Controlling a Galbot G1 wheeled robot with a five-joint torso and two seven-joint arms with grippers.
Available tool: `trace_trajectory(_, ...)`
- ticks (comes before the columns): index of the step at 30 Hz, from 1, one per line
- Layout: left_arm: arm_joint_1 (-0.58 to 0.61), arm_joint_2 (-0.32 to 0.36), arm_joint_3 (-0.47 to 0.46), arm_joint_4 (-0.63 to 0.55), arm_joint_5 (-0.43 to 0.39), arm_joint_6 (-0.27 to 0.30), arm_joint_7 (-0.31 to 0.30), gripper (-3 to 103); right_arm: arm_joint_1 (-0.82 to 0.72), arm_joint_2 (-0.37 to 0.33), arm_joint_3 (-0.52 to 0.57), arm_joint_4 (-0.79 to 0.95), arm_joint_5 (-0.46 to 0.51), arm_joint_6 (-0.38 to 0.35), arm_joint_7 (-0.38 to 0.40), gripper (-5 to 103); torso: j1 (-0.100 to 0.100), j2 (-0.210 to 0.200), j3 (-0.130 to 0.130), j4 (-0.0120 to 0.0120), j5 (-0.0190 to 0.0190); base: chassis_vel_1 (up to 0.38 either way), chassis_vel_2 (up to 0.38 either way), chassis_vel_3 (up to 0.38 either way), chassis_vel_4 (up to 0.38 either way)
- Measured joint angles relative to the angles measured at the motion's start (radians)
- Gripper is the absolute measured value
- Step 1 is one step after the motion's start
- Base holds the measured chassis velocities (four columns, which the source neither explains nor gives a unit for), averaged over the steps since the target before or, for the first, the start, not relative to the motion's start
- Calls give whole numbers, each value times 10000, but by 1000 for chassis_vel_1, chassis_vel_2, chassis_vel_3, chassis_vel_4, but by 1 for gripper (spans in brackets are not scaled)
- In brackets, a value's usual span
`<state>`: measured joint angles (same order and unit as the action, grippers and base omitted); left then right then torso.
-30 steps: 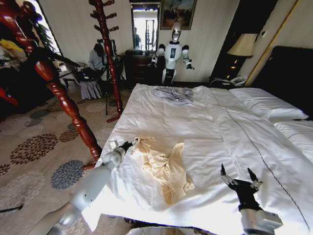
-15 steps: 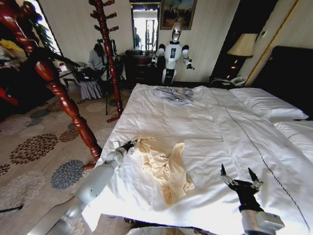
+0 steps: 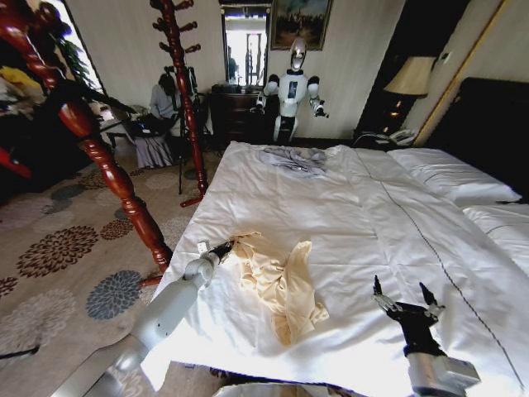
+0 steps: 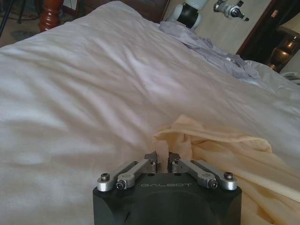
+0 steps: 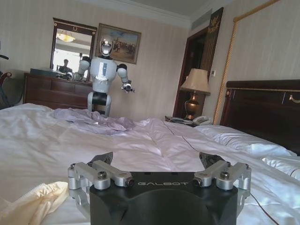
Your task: Pick up the clothes from the bed and hang them on the clothes hanger.
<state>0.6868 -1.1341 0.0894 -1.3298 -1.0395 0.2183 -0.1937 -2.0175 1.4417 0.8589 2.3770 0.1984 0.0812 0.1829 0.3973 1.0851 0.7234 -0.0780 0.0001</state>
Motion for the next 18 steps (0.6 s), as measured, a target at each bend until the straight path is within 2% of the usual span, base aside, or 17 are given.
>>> trace_trajectory(4,91,76,-179,-250,108,3,-41,10,3,-95,-3,-7,61,-53,39,100,0,0,0,1,0,0,0,0,0)
trace_trajectory(6,197,174,-305,-498,126,7,-87,2,4,-180,-3,-13,142,-97,66,100,0,0,0,1,0,0,0,0,0)
trace_trajectory(18,1176,560,-611,-1650,592,-85,-403,1,254,-495,-164,-216,651,-468,422,100,0,0,0,0,-1,0,0,0,0)
